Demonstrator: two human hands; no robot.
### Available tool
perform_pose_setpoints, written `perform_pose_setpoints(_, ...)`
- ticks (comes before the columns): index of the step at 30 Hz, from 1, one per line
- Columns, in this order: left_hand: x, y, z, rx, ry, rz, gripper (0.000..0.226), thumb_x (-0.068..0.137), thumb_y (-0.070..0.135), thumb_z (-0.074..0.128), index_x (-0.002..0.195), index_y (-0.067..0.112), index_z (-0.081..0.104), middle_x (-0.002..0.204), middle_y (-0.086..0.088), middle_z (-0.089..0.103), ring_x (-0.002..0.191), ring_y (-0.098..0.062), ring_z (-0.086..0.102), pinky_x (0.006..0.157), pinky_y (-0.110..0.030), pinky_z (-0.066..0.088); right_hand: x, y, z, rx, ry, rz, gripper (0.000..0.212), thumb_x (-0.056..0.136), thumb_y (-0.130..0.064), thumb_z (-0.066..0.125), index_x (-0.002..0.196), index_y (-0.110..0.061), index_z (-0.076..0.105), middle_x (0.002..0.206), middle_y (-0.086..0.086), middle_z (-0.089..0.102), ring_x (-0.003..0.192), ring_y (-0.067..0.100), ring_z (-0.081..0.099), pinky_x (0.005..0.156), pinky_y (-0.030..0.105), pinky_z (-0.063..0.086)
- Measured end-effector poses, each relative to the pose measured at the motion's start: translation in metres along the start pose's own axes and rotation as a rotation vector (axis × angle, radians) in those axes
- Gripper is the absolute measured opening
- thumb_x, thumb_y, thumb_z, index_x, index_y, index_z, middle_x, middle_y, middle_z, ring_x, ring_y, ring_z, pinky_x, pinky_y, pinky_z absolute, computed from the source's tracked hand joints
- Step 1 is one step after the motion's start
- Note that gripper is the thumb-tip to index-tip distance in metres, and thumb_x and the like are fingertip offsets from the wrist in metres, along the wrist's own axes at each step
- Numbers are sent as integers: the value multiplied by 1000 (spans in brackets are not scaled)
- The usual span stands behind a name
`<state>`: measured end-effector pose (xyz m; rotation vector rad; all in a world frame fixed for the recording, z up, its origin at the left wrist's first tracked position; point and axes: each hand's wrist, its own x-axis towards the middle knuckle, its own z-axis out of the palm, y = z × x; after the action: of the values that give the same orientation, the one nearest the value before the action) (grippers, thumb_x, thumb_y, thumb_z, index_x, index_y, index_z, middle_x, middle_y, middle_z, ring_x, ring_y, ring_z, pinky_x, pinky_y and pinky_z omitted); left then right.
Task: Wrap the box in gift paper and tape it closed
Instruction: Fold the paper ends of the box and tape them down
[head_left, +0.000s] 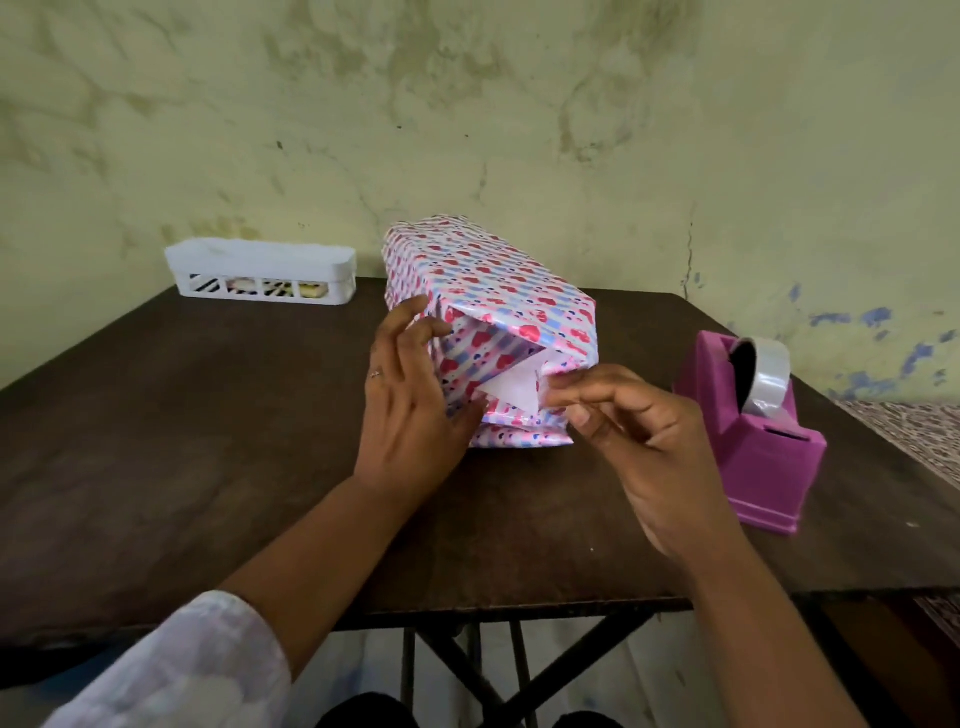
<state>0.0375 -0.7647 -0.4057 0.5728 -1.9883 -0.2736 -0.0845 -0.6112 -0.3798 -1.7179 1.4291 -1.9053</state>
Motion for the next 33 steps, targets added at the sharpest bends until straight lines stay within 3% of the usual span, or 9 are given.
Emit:
perform_pose_setpoints(2,0,-2,1,43,7,58,86,73,27,77,135,22,17,147,-5,15,140,-24,15,114,-42,20,5,-2,-1,-17,-24,-26,15,82,1,61,92,-5,70,95,16,68,100,20,64,87,25,48)
perform_pose_setpoints(7,3,-2,1,68,-53,112,99,72,38,73,142,26,4,150,2,5,141,-23,6,113,-57,18,21,-11,-3,14,-89,-89,13,82,-9,61,88,-5,72,95,10,69,99,21,65,87,26,48)
perform_pose_setpoints(11,5,-4,-1,104,-12,236,78,69,30,78,127,18,26,146,-5,13,139,-31,11,108,-60,25,35,-18,-7,-7,-149,-98,14,83,-9,60,92,-9,70,95,6,71,98,20,66,86,26,49)
perform_pose_setpoints(15,4,-6,-3,224,19,361,51,72,20,76,110,26,43,140,-6,21,136,-38,9,109,-58,17,42,-18,-5,1,-168,-96,20,84,4,60,93,-10,71,94,1,72,97,19,67,86,27,51)
perform_pose_setpoints(18,2,-9,-2,307,-25,325,36,76,26,65,108,37,53,146,-5,22,138,-44,7,105,-67,12,43,-16,-2,1,-188,-94,19,85,5,59,91,-7,71,95,7,71,98,21,66,87,28,51)
perform_pose_setpoints(23,-2,-2,-2,408,-18,153,28,84,50,48,102,39,67,152,-4,19,139,-45,0,107,-64,-2,43,-17,1,8,-217,-75,17,85,3,59,91,-6,72,95,5,72,98,20,66,86,26,50)
perform_pose_setpoints(27,-2,4,0,448,33,112,30,82,58,52,96,38,69,152,-4,21,139,-43,3,107,-62,2,35,-22,-23,56,-464,128,14,84,-8,63,89,-13,75,94,9,72,98,25,66,87,29,51)
perform_pose_setpoints(30,-1,7,-1,423,37,91,36,83,61,47,97,37,70,152,-3,22,140,-43,3,108,-64,2,35,-12,-43,-87,-516,307,16,81,-8,62,87,-14,75,93,6,74,96,18,68,84,20,50)
perform_pose_setpoints(33,1,8,-2,342,5,77,35,83,58,48,96,34,71,152,-5,24,141,-44,7,106,-70,8,49,5,-48,-349,-522,339,18,85,-3,62,88,-17,74,93,-3,74,96,6,66,82,8,44)
